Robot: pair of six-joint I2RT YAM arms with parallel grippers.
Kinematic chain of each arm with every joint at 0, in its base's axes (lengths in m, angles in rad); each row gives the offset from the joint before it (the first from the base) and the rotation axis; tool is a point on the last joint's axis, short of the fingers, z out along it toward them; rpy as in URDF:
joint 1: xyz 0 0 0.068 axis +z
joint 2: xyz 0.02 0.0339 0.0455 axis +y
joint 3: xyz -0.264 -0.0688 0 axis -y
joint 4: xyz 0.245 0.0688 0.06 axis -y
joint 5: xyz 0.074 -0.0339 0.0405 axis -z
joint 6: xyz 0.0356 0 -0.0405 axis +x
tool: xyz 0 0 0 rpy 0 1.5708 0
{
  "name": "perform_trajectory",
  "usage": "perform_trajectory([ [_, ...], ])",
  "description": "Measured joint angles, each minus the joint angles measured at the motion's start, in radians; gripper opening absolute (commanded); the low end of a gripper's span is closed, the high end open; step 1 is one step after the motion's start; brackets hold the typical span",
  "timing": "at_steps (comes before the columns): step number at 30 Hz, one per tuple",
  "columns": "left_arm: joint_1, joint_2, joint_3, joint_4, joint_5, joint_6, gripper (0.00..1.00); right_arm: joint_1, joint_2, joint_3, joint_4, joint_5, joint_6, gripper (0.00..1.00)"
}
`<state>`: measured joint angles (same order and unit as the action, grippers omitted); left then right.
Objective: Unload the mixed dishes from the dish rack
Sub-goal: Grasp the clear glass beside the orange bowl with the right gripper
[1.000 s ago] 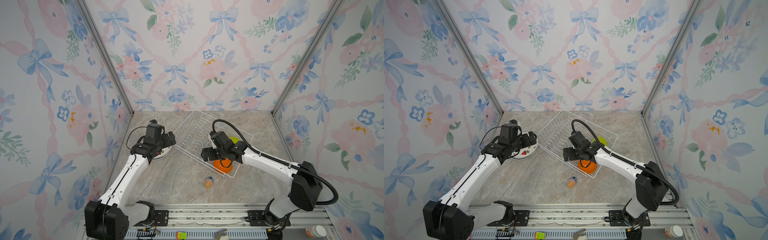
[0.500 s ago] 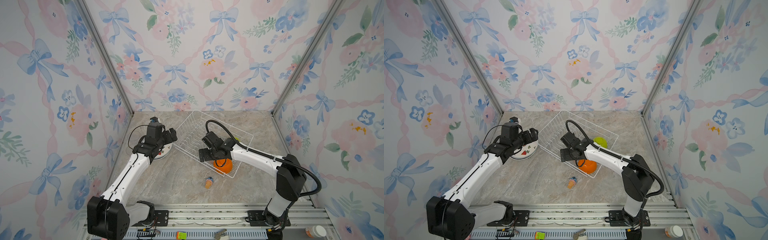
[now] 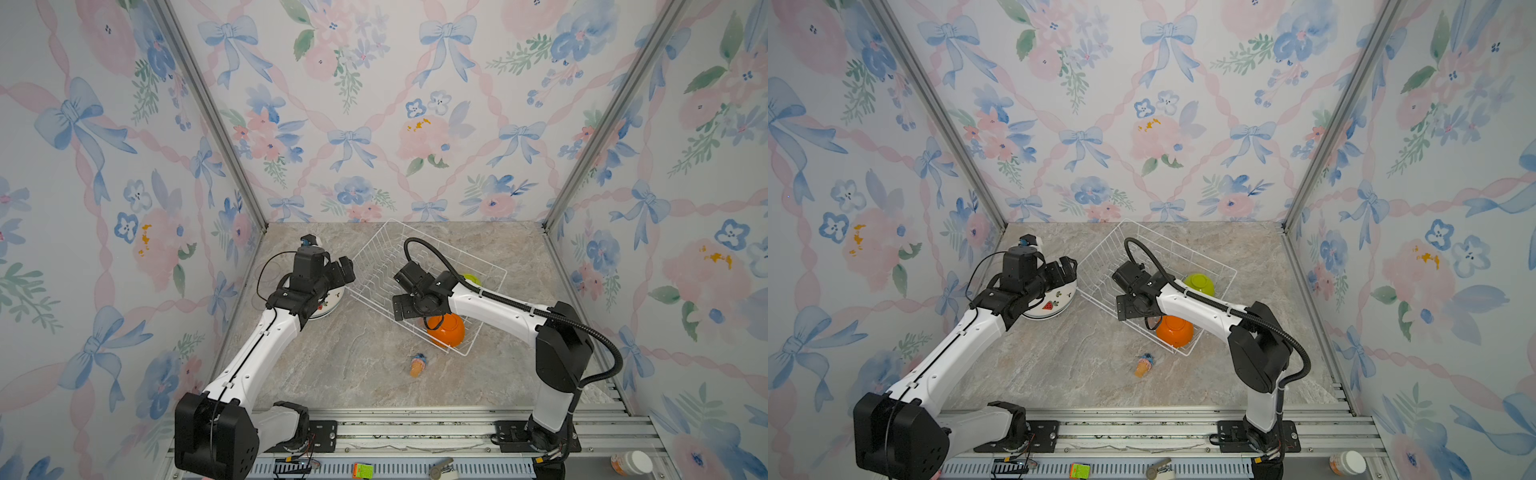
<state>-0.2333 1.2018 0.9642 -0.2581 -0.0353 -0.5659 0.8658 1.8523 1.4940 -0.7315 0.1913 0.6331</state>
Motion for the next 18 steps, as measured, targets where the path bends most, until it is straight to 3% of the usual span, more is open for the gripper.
perform_trajectory([
  [18, 0.000, 0.006, -0.008, 0.010, 0.018, 0.000, 0.98, 0.000, 0.066, 0.068, -0.076, 0.046, 0.015, 0.86],
])
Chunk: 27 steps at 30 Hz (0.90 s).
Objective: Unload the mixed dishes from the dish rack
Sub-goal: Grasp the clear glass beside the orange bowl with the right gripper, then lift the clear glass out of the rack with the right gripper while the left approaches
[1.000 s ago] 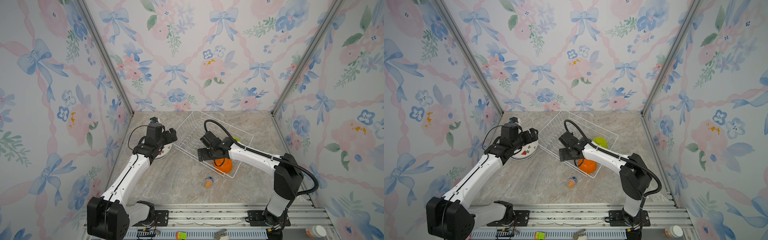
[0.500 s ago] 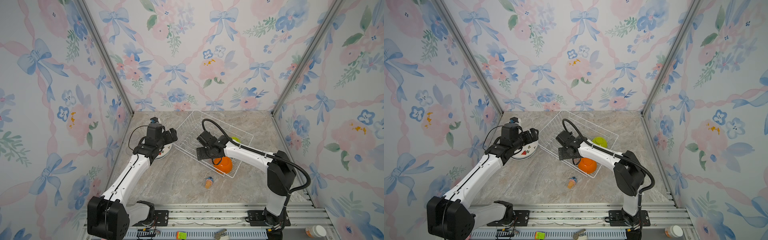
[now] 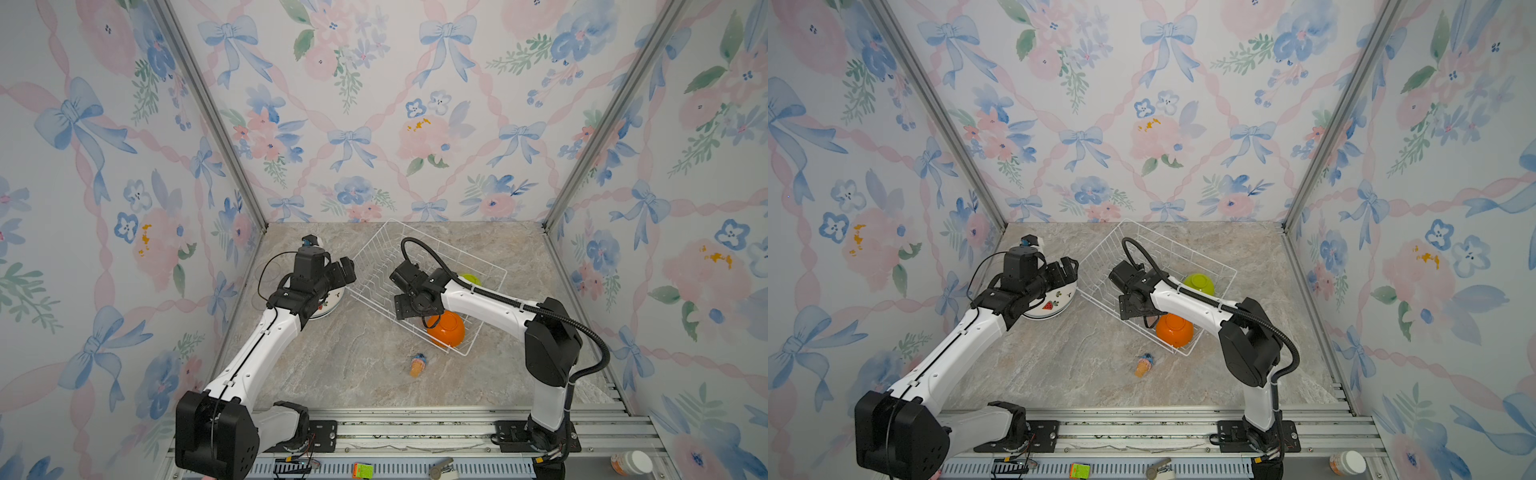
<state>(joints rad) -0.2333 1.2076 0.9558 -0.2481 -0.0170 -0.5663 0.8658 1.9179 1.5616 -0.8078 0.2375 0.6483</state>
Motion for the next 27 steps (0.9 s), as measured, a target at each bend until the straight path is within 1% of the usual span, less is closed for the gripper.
perform_trajectory([
  [5, 0.000, 0.000, -0.005, 0.000, 0.000, 0.000, 0.98, 0.000, 0.000, 0.000, -0.005, -0.008, 0.003, 0.78],
  [9, 0.000, 0.000, -0.009, 0.007, 0.001, 0.000, 0.98, 0.000, 0.000, 0.000, -0.004, -0.015, -0.001, 0.68],
  [16, 0.000, 0.000, -0.016, 0.017, 0.019, -0.004, 0.98, -0.011, -0.008, -0.002, -0.004, -0.035, -0.005, 0.66],
  [21, 0.000, 0.000, -0.018, 0.025, 0.026, -0.008, 0.98, -0.051, -0.034, -0.023, 0.006, -0.096, -0.005, 0.66],
  [27, 0.000, 0.000, -0.026, 0.042, 0.033, -0.014, 0.98, -0.125, -0.101, -0.049, 0.030, -0.161, -0.005, 0.66],
])
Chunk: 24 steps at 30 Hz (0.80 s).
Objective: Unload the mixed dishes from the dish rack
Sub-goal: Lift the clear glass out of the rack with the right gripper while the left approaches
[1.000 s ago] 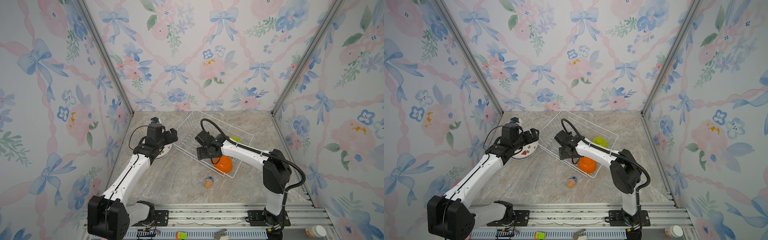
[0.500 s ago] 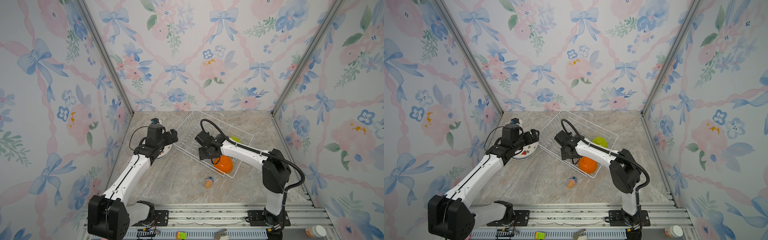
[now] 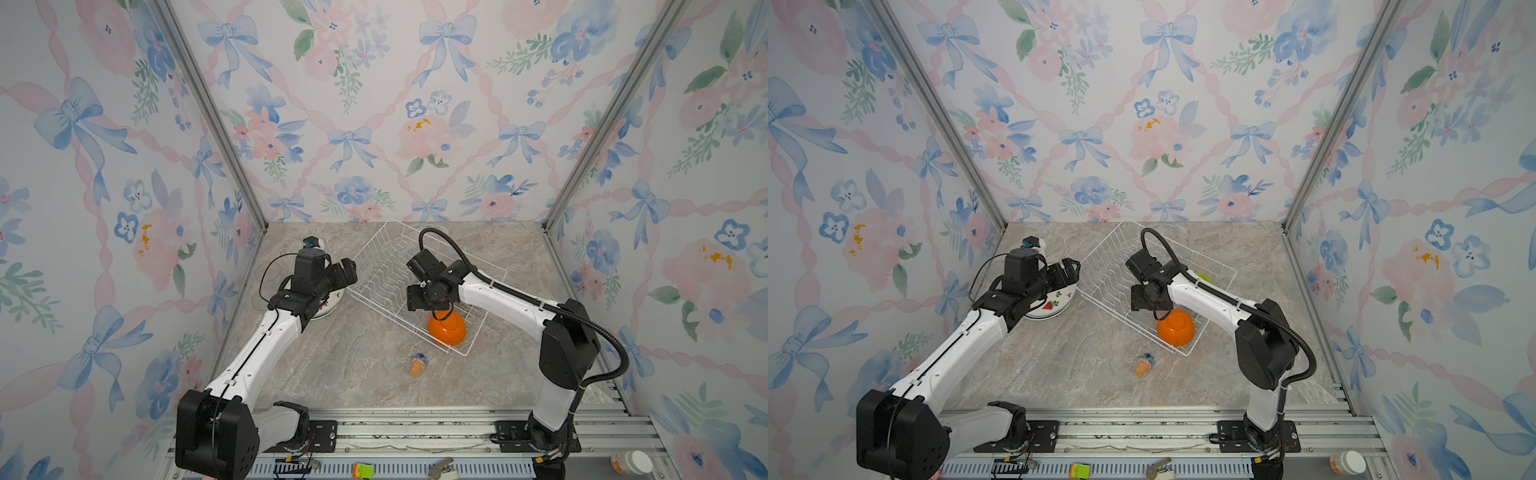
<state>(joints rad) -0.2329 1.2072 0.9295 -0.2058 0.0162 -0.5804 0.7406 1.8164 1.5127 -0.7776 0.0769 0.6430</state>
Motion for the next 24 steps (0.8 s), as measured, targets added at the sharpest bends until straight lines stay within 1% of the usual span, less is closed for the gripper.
perform_trajectory([
  [5, 0.001, 0.000, -0.002, 0.007, 0.021, -0.004, 0.98, -0.072, -0.051, -0.023, 0.025, -0.051, 0.000, 0.66],
  [11, 0.001, 0.000, -0.016, 0.026, 0.060, -0.016, 0.98, -0.133, -0.065, -0.036, 0.060, -0.111, 0.000, 0.66],
  [19, 0.001, -0.027, -0.026, 0.037, 0.067, -0.016, 0.98, -0.178, -0.107, -0.042, 0.101, -0.157, 0.000, 0.66],
  [24, 0.000, -0.040, -0.043, 0.090, 0.107, -0.019, 0.98, -0.204, -0.129, -0.042, 0.133, -0.195, 0.001, 0.66],
])
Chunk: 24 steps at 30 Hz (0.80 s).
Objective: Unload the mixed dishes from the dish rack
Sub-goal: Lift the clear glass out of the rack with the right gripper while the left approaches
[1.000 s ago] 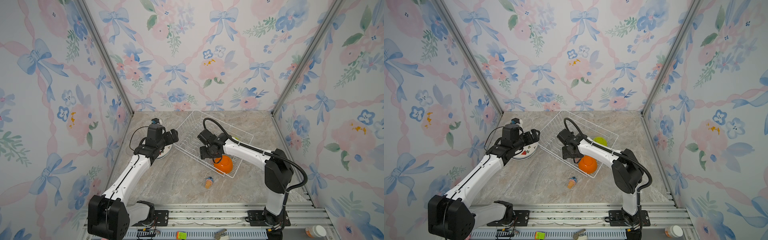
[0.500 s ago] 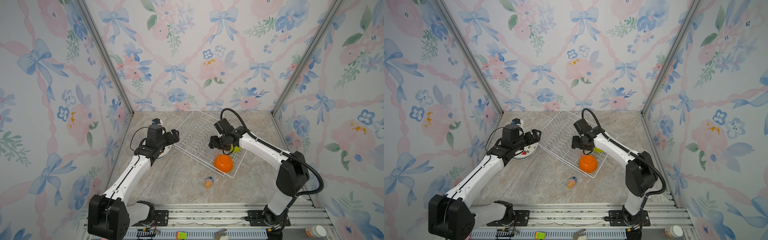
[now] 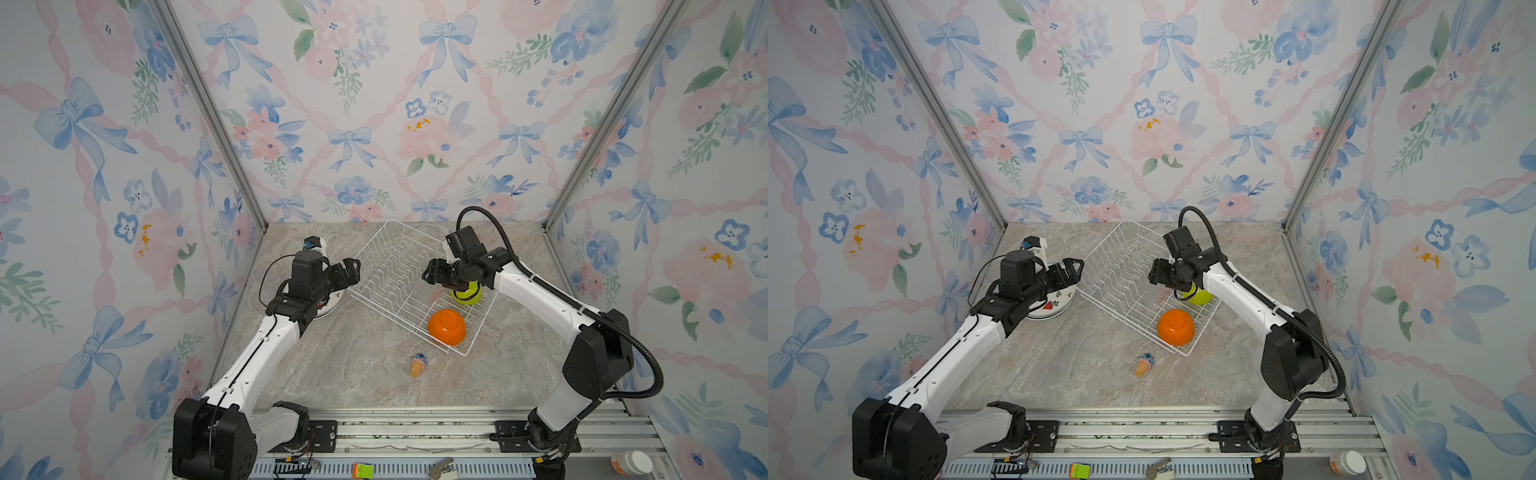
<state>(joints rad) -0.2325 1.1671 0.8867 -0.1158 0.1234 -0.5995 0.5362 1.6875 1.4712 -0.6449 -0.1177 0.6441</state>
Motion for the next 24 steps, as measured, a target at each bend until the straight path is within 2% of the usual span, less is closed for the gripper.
perform_trajectory([
  [14, -0.039, 0.005, -0.056, 0.246, 0.146, -0.007, 0.94, -0.058, 0.000, 0.061, 0.043, -0.080, 0.012, 0.66],
  [19, -0.091, 0.026, -0.066, 0.330, 0.193, -0.007, 0.92, -0.063, 0.000, 0.100, 0.064, -0.116, 0.032, 0.66],
  [24, -0.147, 0.061, -0.066, 0.397, 0.223, -0.005, 0.84, -0.065, -0.001, 0.119, 0.082, -0.140, 0.049, 0.66],
])
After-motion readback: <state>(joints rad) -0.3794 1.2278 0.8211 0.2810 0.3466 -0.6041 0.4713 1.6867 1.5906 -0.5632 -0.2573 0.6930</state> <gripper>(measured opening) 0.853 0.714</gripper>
